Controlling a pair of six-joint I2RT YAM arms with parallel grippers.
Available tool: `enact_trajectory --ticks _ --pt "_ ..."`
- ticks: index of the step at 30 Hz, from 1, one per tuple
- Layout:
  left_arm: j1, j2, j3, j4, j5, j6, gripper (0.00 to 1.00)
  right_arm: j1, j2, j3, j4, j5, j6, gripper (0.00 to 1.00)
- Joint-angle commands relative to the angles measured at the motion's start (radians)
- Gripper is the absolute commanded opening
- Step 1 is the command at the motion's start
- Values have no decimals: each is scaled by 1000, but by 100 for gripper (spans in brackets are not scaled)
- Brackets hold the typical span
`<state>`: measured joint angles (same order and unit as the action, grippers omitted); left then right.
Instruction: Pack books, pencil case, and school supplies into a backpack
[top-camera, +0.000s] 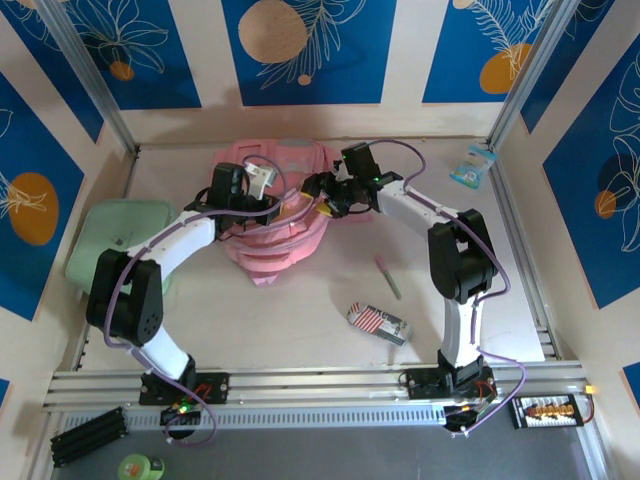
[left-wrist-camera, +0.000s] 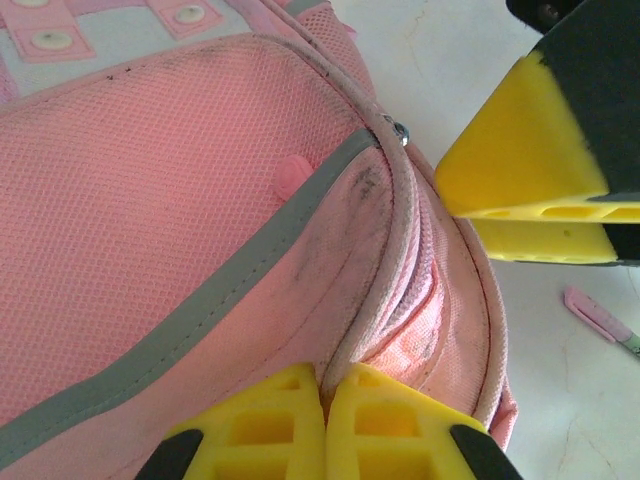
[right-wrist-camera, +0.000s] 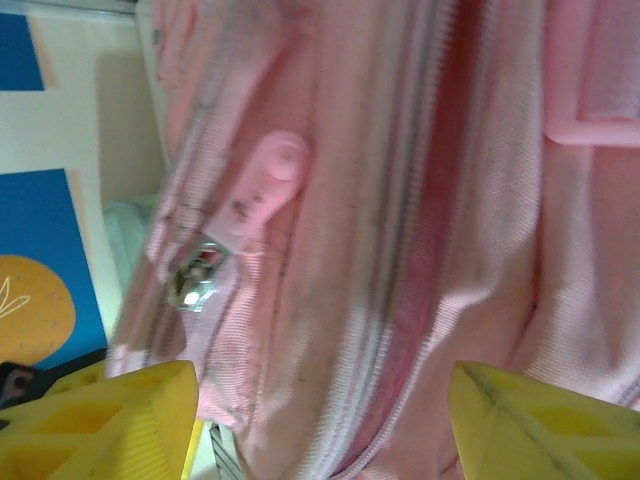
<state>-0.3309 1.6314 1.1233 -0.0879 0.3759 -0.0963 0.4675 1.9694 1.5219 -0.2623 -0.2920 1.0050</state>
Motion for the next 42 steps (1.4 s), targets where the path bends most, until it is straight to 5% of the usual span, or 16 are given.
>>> enact_trajectory --ticks 1,7,13,18,26,42 --pt "8 -54 -5 36 40 -16 0 11 -7 -19 -40 16 43 66" --pt "8 -69 -6 16 27 -14 2 14 19 -13 58 -79 54 41" --pt "6 -157 -43 -60 -108 -97 42 18 20 15 107 -121 44 13" --pt "-27 -271 -112 -183 -204 -272 55 30 25 42 125 -148 24 7" --pt "-163 -333 -224 -174 -316 -489 52 54 35 85 103 -187 -5 5" --pt "-242 -157 -167 -118 -476 -503 40 77 46 118 47 -203 -45 5"
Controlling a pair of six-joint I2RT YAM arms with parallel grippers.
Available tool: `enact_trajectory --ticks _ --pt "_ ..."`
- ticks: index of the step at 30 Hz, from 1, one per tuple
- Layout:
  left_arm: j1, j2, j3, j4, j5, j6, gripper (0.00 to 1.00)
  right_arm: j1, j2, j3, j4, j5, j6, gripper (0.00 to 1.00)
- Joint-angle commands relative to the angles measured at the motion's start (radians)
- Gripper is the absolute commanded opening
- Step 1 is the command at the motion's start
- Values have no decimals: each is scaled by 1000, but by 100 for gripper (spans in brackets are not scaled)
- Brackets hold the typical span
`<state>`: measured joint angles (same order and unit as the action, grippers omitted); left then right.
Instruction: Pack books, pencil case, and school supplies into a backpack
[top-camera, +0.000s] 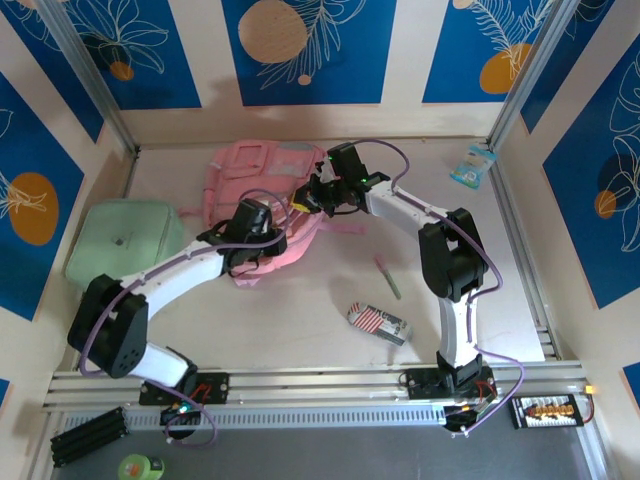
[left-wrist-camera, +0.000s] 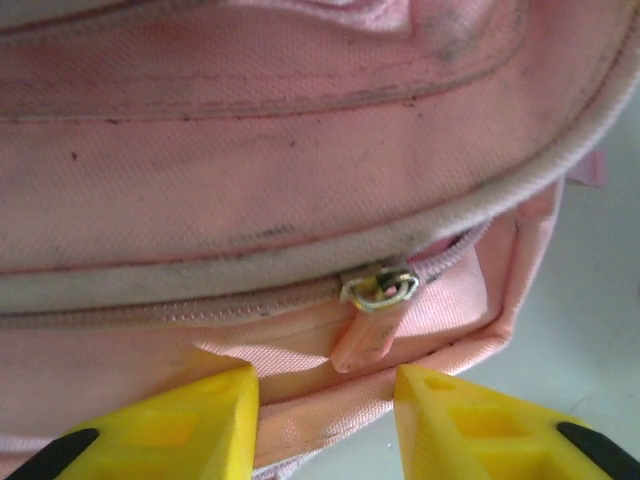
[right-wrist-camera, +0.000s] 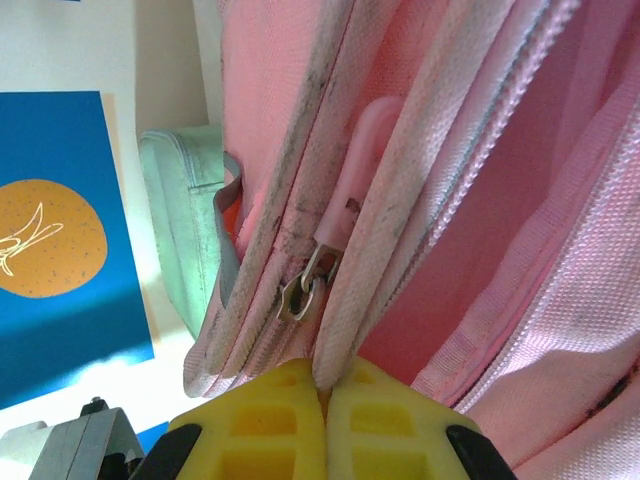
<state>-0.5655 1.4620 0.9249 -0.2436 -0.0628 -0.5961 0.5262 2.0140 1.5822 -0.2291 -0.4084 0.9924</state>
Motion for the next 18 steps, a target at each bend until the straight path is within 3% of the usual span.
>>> enact_trajectory --ticks 1,13,18 --pt "-7 16 34 44 -37 -2 40 19 4 60 11 -91 -35 5" --pt "-8 25 49 100 -39 28 44 20 7 65 3 -103 -43 5" --pt "-7 64 59 71 -98 14 27 21 2 57 4 -96 -45 4"
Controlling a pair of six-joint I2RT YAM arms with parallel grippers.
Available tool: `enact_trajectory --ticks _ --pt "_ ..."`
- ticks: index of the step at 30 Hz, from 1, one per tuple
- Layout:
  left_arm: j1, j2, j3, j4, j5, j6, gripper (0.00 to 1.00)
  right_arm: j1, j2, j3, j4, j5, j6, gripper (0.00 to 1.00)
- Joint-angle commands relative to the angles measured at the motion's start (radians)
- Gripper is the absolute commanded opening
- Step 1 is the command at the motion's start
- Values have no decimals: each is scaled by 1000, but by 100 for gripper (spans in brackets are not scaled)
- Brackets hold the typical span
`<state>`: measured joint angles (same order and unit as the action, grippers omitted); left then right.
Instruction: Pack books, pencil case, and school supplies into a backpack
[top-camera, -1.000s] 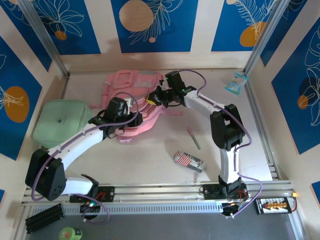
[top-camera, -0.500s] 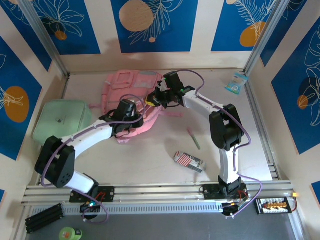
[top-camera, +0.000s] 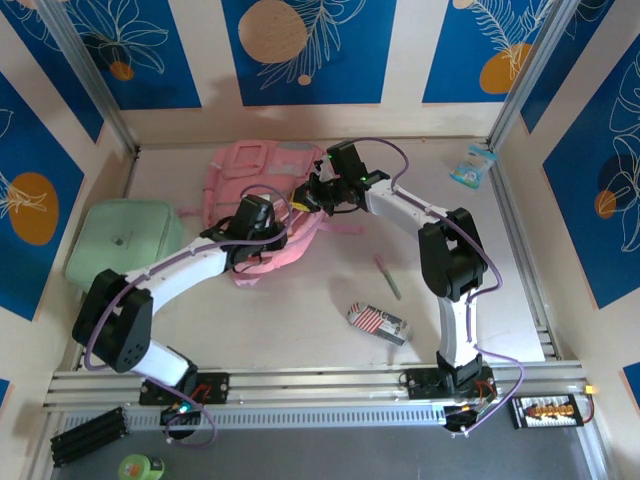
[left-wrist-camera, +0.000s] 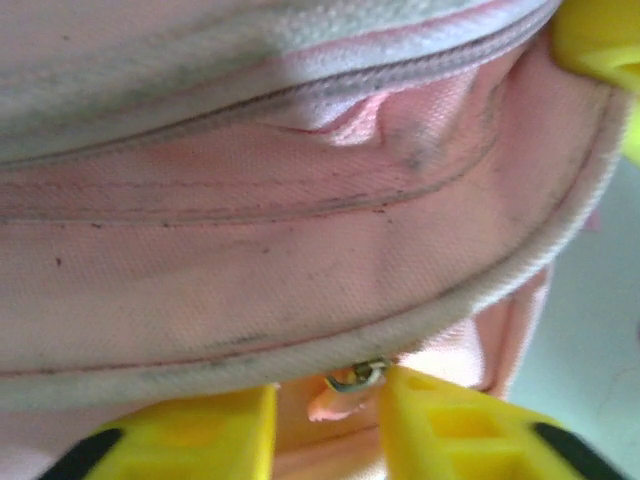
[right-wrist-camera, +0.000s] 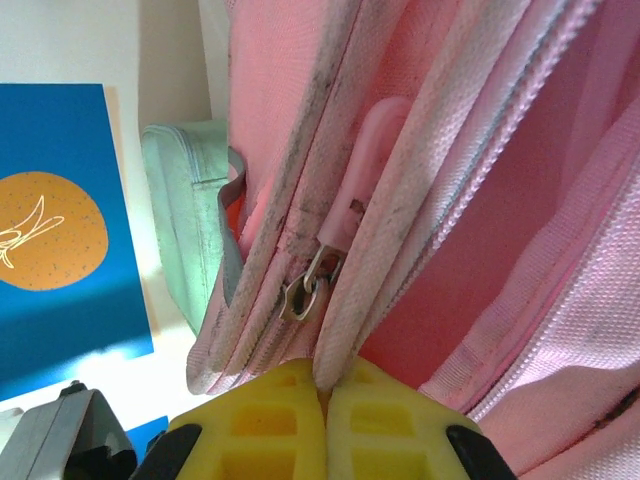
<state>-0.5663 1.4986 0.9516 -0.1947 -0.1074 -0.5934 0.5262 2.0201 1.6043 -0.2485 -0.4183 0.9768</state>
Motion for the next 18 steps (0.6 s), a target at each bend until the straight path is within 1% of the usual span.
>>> enact_trajectory --ticks 1,4,7,11,13,18 --pt "-7 34 33 18 -60 5 22 20 -7 34 21 -80 -31 4" --pt "-7 30 30 -7 -65 -3 9 17 -13 33 0 -50 -40 4" --pt "-7 -3 13 -34 -70 -3 0 9 -23 18 -13 -5 -46 3" --pt "-3 -66 -39 -74 -72 19 0 -12 -35 -15 -16 48 -38 3" --pt "4 -106 -73 -89 -52 36 0 -23 -40 -31 -11 73 -37 3" --pt "46 -195 -151 -108 -20 77 0 -44 -44 -42 -14 112 -42 2"
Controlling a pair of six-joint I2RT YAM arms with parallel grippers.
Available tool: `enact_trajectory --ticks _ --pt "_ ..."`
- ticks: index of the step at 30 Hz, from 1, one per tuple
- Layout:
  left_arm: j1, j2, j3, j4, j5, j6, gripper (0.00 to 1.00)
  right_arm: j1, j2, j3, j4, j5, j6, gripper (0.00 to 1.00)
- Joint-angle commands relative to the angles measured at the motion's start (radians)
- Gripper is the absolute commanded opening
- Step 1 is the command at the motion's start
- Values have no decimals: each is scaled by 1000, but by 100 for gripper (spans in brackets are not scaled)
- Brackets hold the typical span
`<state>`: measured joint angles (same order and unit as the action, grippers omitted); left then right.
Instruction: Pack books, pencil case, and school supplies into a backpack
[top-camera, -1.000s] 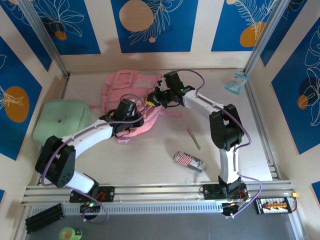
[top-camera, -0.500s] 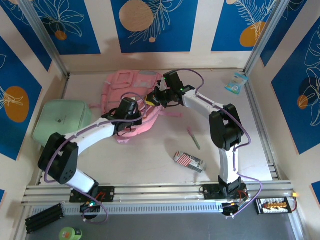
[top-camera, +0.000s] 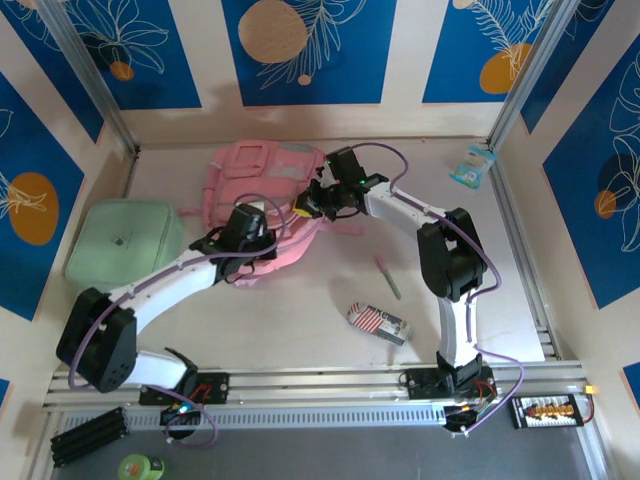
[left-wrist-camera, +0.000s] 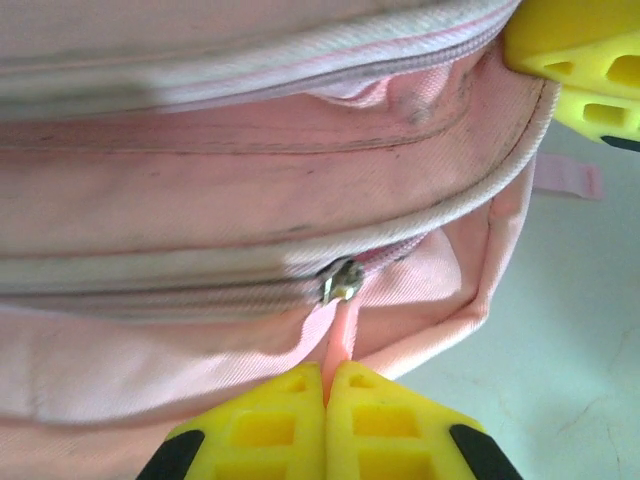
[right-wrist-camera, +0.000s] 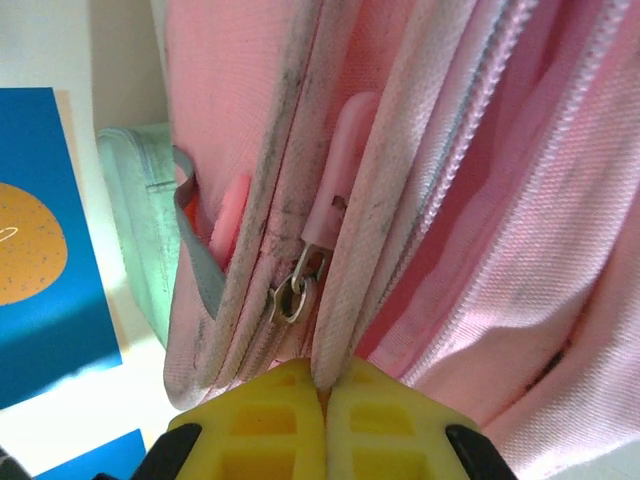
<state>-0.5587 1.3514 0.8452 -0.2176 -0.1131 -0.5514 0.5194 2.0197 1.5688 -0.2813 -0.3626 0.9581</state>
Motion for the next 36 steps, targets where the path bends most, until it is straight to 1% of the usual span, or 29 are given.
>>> enact_trajectory --ticks 1,4,12,13,15,16,19,22,26,29,33,36 --pt "56 -58 -59 -83 -1 46 0 -39 -44 -6 18 60 -22 2" --pt "111 -66 -74 -84 55 79 0 -41 -48 -6 17 69 -27 2" --pt "233 -29 -32 -116 130 162 0 -44 -56 -10 21 72 -27 2" --pt "239 -25 -24 -117 152 178 0 -45 -57 -10 22 69 -27 2" --pt "235 -20 1 -112 253 222 0 -45 -60 -9 26 56 -27 2" --pt "229 -18 12 -106 289 219 1 -45 -62 -9 29 53 -29 2" --pt "172 -16 29 -64 333 198 21 -42 -67 -9 37 39 -32 2" --pt "94 12 53 -23 295 168 31 -39 -67 -12 48 25 -27 2" --pt "30 92 108 -10 182 112 34 -36 -70 -15 59 16 -24 2" --pt "7 163 168 -31 110 84 35 -35 -70 -16 61 8 -23 2" --pt "-2 235 233 -70 17 52 36 -33 -72 -23 70 -3 -21 2" --pt "-3 269 264 -81 -6 42 37 -31 -73 -28 80 -11 -17 2"
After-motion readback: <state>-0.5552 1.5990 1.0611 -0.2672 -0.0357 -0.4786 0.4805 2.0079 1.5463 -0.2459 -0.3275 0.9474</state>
